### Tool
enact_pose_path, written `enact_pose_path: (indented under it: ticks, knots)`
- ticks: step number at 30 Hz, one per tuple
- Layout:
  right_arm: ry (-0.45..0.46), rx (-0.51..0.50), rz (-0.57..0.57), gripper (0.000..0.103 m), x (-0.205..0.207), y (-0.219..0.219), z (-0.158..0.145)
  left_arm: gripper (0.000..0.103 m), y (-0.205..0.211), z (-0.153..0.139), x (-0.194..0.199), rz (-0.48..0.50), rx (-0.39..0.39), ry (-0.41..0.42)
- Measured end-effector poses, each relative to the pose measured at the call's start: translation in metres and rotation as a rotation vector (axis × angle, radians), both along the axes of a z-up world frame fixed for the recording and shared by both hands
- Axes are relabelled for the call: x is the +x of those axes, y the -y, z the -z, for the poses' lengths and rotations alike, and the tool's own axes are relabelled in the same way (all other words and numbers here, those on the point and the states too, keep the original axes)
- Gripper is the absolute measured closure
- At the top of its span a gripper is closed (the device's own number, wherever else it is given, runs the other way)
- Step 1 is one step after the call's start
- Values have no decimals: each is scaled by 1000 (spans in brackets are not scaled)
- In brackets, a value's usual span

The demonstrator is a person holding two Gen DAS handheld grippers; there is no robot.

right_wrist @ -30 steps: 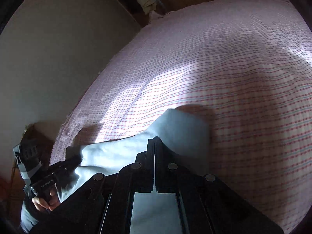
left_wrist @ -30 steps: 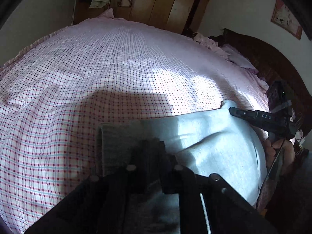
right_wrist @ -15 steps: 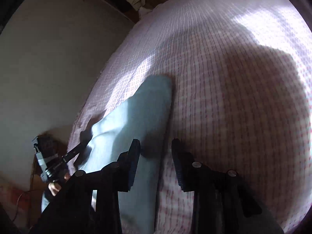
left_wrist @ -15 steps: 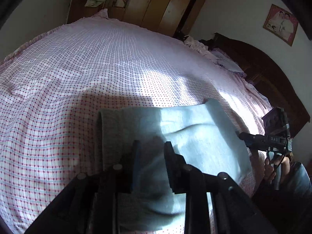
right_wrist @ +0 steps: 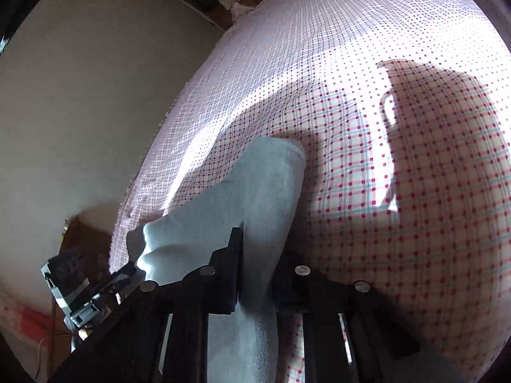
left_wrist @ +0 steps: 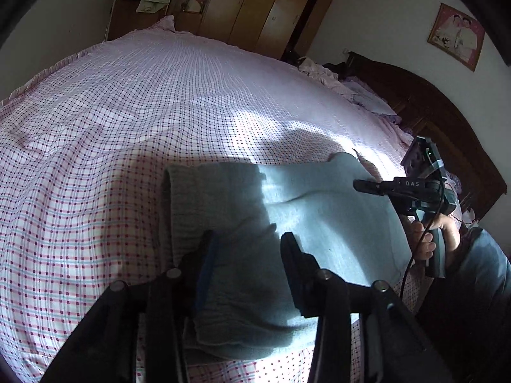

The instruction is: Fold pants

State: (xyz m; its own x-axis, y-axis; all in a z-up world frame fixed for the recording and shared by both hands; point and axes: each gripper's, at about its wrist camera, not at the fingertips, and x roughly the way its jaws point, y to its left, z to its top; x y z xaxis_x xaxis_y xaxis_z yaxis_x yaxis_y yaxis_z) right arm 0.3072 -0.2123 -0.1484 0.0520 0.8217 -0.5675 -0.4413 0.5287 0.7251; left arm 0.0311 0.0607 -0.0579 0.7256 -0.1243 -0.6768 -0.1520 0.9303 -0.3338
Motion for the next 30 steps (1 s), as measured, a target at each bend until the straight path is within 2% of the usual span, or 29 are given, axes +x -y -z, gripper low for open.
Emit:
enact_pose_path:
  ticks: [2,5,10,13,14,16,20,22,25,27,30]
  knots:
    - [14,-3,-1,101,-1,5,-3,57,-4,0,-2,4,-39,9]
    - [54,3,-17,102,0,20,-15,57,-7,-2,-4,14,-56,21]
    - [84,-20,-28,102,9,36,-27,55,-1,-9,-10,22,-24,64]
    - [102,-37,3,102,22,53,-36,42,0,-17,-17,42,-39,134]
    - [105,-43,12,102,27,60,-39,35,0,-21,-19,40,-29,155]
    - [116,-66,29,102,37,75,-43,31,2,-26,-22,18,9,180]
    - [130,-106,90,102,64,119,-48,31,-1,-24,-18,-53,81,153]
    - [127,-112,119,102,83,148,-51,31,-4,-21,-14,-89,99,134]
    - [132,-139,146,102,103,169,-52,30,-9,-19,-12,-138,112,118]
    - [138,-161,157,102,117,180,-50,30,-14,-17,-12,-162,111,112]
    - [97,-190,142,99,120,169,-35,30,-19,-15,-9,-191,109,104]
